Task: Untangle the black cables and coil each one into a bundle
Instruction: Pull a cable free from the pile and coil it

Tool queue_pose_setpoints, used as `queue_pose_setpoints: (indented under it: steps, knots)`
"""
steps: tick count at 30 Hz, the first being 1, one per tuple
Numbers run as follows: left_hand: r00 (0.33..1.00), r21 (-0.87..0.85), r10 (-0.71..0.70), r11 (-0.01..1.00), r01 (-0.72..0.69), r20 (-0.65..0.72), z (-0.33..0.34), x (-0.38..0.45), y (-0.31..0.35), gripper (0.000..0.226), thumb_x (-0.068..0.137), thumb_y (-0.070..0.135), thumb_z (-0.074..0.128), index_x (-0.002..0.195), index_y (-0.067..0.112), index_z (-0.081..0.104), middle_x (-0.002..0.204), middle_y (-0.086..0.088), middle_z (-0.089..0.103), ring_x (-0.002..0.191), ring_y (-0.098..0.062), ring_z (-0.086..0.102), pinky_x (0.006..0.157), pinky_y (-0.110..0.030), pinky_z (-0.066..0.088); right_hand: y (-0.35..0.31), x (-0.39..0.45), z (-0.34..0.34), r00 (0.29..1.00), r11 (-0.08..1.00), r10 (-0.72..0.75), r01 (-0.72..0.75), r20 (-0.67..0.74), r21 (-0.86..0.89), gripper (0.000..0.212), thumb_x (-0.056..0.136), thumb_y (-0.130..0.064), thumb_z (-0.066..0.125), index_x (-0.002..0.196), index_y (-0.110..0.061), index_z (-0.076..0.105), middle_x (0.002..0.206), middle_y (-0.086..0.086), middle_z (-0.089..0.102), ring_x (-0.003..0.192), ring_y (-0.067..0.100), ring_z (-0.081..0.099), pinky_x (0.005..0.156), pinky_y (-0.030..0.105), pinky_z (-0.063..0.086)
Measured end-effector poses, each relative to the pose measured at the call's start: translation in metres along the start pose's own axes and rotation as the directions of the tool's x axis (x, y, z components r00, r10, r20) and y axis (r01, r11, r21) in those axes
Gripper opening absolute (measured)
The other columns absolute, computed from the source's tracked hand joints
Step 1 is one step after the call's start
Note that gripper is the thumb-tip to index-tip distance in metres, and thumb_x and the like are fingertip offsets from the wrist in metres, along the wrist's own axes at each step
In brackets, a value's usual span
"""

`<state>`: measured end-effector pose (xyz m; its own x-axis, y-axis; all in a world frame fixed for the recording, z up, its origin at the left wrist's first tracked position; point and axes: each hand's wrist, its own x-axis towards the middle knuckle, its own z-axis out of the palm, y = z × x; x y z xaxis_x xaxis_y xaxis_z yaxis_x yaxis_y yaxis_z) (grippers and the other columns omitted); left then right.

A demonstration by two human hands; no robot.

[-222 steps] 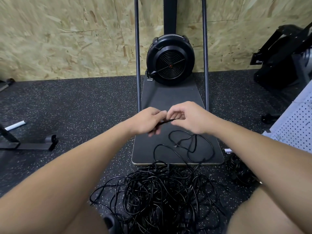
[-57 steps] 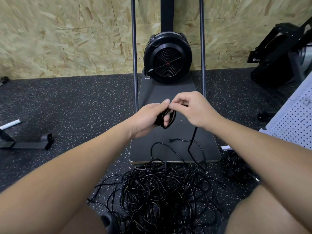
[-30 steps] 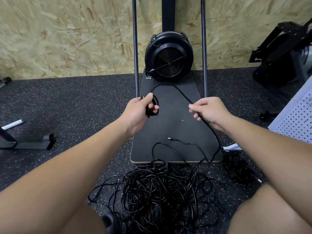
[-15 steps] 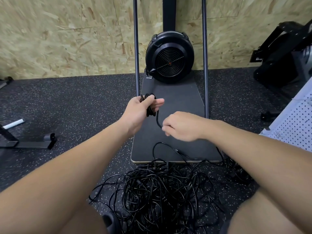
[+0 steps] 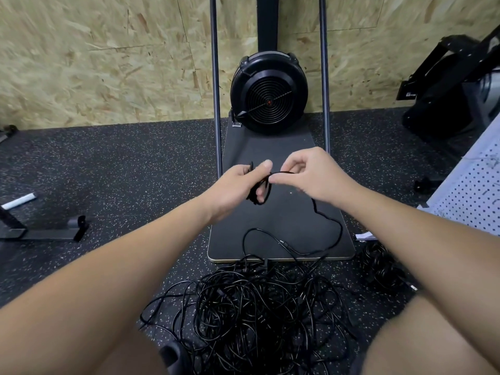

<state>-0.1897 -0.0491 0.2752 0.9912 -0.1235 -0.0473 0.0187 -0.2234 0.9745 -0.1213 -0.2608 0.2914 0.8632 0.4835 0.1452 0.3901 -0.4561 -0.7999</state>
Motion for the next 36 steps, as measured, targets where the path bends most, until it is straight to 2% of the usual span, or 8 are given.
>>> queue_pose_setpoints:
  steps: [5, 8, 13, 18, 21, 28, 32, 36]
  knots:
    - [0.999, -0.088, -0.038, 0.995, 0.039, 0.011, 0.008, 0.004, -0.005, 0.039, 0.109, 0.037, 0.067, 0.076, 0.016, 0.068, 0.073, -0.007, 0.059, 0.066, -0.021, 0.050, 0.077, -0.037, 0.041, 0.032, 0.010, -0.002, 0.986, 0.991, 0.076, -0.092, 0.151, 0.102, 0.047, 0.069, -0.057, 0.097, 0.101, -0.027, 0.081, 0.093, 0.003, 0.081, 0.078, 0.012, 0.067, 0.080, 0.042, 0.055]
    - [0.998, -0.118, -0.039, 0.992, 0.033, -0.042, 0.004, 0.007, -0.004, 0.035, 0.110, 0.035, 0.067, 0.081, 0.015, 0.070, 0.073, -0.008, 0.056, 0.064, -0.020, 0.047, 0.075, -0.037, 0.040, 0.057, 0.011, -0.006, 0.933, 0.983, 0.182, -0.176, 0.309, -0.046, 0.047, 0.074, -0.039, 0.100, 0.110, -0.025, 0.075, 0.099, -0.002, 0.082, 0.087, 0.022, 0.073, 0.087, 0.046, 0.059]
    - [0.988, -0.249, -0.077, 0.968, 0.042, -0.131, -0.005, 0.010, -0.006, 0.026, 0.113, 0.030, 0.061, 0.107, 0.006, 0.067, 0.069, 0.001, 0.045, 0.063, -0.017, 0.041, 0.072, -0.031, 0.041, 0.096, 0.015, -0.006, 0.904, 0.948, 0.318, -0.296, 0.285, -0.119, 0.027, 0.077, -0.023, 0.097, 0.097, -0.022, 0.078, 0.094, 0.007, 0.082, 0.079, 0.021, 0.067, 0.080, 0.047, 0.053]
    - [0.988, -0.304, -0.078, 0.952, 0.034, -0.133, -0.008, 0.006, 0.005, 0.023, 0.112, 0.029, 0.063, 0.096, 0.012, 0.065, 0.068, 0.002, 0.039, 0.063, -0.017, 0.038, 0.071, -0.030, 0.040, 0.088, 0.018, -0.013, 0.931, 0.863, 0.348, -0.363, 0.107, 0.351, 0.027, 0.093, -0.004, 0.086, 0.111, 0.006, 0.069, 0.101, 0.023, 0.081, 0.094, 0.031, 0.083, 0.092, 0.045, 0.066]
    - [0.996, -0.285, -0.020, 0.959, -0.004, -0.083, -0.010, 0.005, 0.008, 0.026, 0.112, 0.023, 0.063, 0.087, 0.020, 0.055, 0.074, 0.000, 0.038, 0.067, -0.017, 0.038, 0.073, -0.029, 0.039, 0.081, 0.023, -0.014, 0.911, 0.786, 0.410, -0.379, 0.047, 0.488, 0.023, 0.095, -0.013, 0.087, 0.104, 0.002, 0.072, 0.109, 0.027, 0.080, 0.082, 0.021, 0.081, 0.076, 0.035, 0.068]
    - [0.990, -0.238, 0.009, 0.970, -0.043, -0.143, -0.003, 0.005, 0.006, 0.028, 0.115, 0.019, 0.055, 0.087, 0.017, 0.050, 0.075, 0.000, 0.045, 0.071, -0.018, 0.042, 0.076, -0.031, 0.039, 0.076, 0.026, 0.003, 0.882, 0.871, 0.468, -0.471, 0.060, 0.141, 0.028, 0.104, -0.028, 0.076, 0.088, -0.006, 0.072, 0.085, 0.009, 0.084, 0.058, 0.016, 0.048, 0.055, 0.028, 0.042]
    - [0.982, -0.200, 0.042, 0.977, -0.079, -0.185, -0.004, 0.006, 0.005, 0.017, 0.113, 0.022, 0.057, 0.101, 0.010, 0.055, 0.078, -0.001, 0.051, 0.075, -0.019, 0.046, 0.084, -0.037, 0.037, 0.061, 0.017, 0.014, 0.928, 0.930, 0.344, -0.316, 0.144, -0.185, 0.040, 0.109, -0.038, 0.066, 0.087, -0.009, 0.079, 0.078, -0.004, 0.082, 0.061, 0.018, 0.054, 0.065, 0.032, 0.050]
    - [0.958, -0.152, 0.028, 0.986, -0.074, -0.284, -0.005, 0.007, 0.003, 0.030, 0.113, 0.027, 0.058, 0.085, 0.018, 0.056, 0.080, -0.003, 0.055, 0.074, -0.018, 0.049, 0.077, -0.029, 0.042, 0.036, 0.005, 0.027, 0.934, 0.948, 0.152, -0.045, 0.323, -0.315, 0.032, 0.103, -0.043, 0.074, 0.085, -0.016, 0.078, 0.071, -0.014, 0.075, 0.056, 0.007, 0.053, 0.057, 0.024, 0.046]
